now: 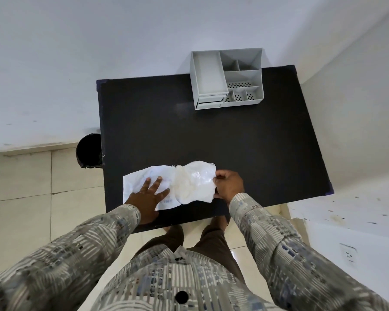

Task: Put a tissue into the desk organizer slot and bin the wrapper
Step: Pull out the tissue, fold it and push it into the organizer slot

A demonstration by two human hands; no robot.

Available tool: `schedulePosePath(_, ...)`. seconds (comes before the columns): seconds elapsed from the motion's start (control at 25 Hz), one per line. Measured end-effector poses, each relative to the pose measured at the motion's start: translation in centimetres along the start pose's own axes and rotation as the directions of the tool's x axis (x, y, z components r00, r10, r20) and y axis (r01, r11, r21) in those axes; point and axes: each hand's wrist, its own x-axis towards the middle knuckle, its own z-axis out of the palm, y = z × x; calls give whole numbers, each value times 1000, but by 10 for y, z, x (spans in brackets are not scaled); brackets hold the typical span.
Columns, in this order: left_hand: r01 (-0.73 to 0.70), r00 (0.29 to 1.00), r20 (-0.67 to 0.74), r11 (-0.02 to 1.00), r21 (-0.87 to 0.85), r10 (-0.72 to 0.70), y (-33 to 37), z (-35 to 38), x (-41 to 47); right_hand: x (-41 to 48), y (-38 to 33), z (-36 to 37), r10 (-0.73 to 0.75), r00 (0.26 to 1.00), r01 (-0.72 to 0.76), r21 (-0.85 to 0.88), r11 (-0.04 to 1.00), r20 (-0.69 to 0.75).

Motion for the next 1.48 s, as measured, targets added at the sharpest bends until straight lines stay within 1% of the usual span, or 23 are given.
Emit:
schedulePosePath(0.12,-6,999,45,999,-42,8,-7,-10,3,-9,-10,-20,-70,994,68,-18,998,-88)
schedulePosePath(0.24,15,998,54,995,-99,-9,1,-30,0,-19,-35,-45,-149,984,141,-90,986,-93)
schedulePosePath(0.32,-3,997,-75,986,-169,-10,11,-56,-6,-23,-58,-63,-269,961,246,-239,939,-67)
schedulePosePath(0.44,-92,949,-311,907,-411,-45,28,-109,-14,-39,-103,-82,-436,896,422,-473,773,87)
schedulePosePath(0.52,-182,929,-369,819,-544,-39,41,-142,-19,-52,-136,-95,-483,856,502,-525,688,185)
schedulePosePath(0.56,-222,931,-365,763,-607,-19,48,-157,-21,-60,-153,-101,-488,838,538,-525,659,244)
schedulePosePath(0.6,-269,934,-358,675,-687,7,56,-168,-24,-67,-170,-106,-487,818,572,-520,634,305)
schedulePosePath(0.64,-303,939,-343,549,-779,33,67,-178,-28,-76,-185,-111,-487,793,608,-518,602,366)
schedulePosePath(0.72,-293,956,-290,225,-929,50,90,-195,-37,-83,-210,-120,-521,738,673,-526,520,430)
schedulePosePath(0.76,-269,963,-266,75,-960,42,101,-200,-42,-84,-219,-124,-574,709,700,-507,502,410)
schedulePosePath(0.8,-251,967,-253,-56,-966,27,113,-203,-45,-85,-223,-129,-636,696,712,-439,548,335)
schedulePosePath(0.84,-240,970,-244,-184,-953,-2,122,-204,-46,-86,-224,-134,-674,703,709,-283,646,226)
schedulePosePath(0.88,-234,972,-234,-308,-922,-37,131,-206,-48,-88,-221,-139,-672,732,680,-60,731,117)
schedulePosePath(0.92,-225,974,-213,-416,-881,-76,137,-208,-48,-90,-214,-144,-639,768,627,149,765,45)
schedulePosePath(0.96,-222,975,-193,-502,-836,-110,144,-211,-49,-90,-203,-149,-597,801,567,274,776,33)
schedulePosePath(1.0,-220,975,-179,-562,-797,-128,151,-213,-50,-90,-187,-151,-544,837,501,311,807,63)
schedulePosePath(1.04,-220,976,-175,-598,-770,-133,159,-214,-52,-90,-169,-149,-486,862,428,310,849,143)
schedulePosePath(1.08,-224,975,-183,-610,-760,-129,168,-215,-55,-92,-153,-145,-439,861,359,303,883,256)
schedulePosePath(1.16,-239,970,-215,-577,-781,-111,187,-211,-61,-96,-130,-138,-396,803,251,350,902,445)
schedulePosePath(1.2,-247,968,-226,-540,-804,-106,197,-206,-63,-95,-126,-138,-390,789,209,390,897,475)
schedulePosePath(1.32,-237,971,-188,-473,-849,-148,217,-187,-66,-83,-139,-148,-333,846,126,451,884,416)
schedulePosePath(1.4,-213,975,-153,-466,-859,-163,227,-179,-67,-75,-151,-161,-361,858,165,468,868,367)
schedulePosePath(1.48,-209,977,-161,-446,-870,-143,236,-182,-71,-72,-157,-173,-415,839,231,461,857,352)
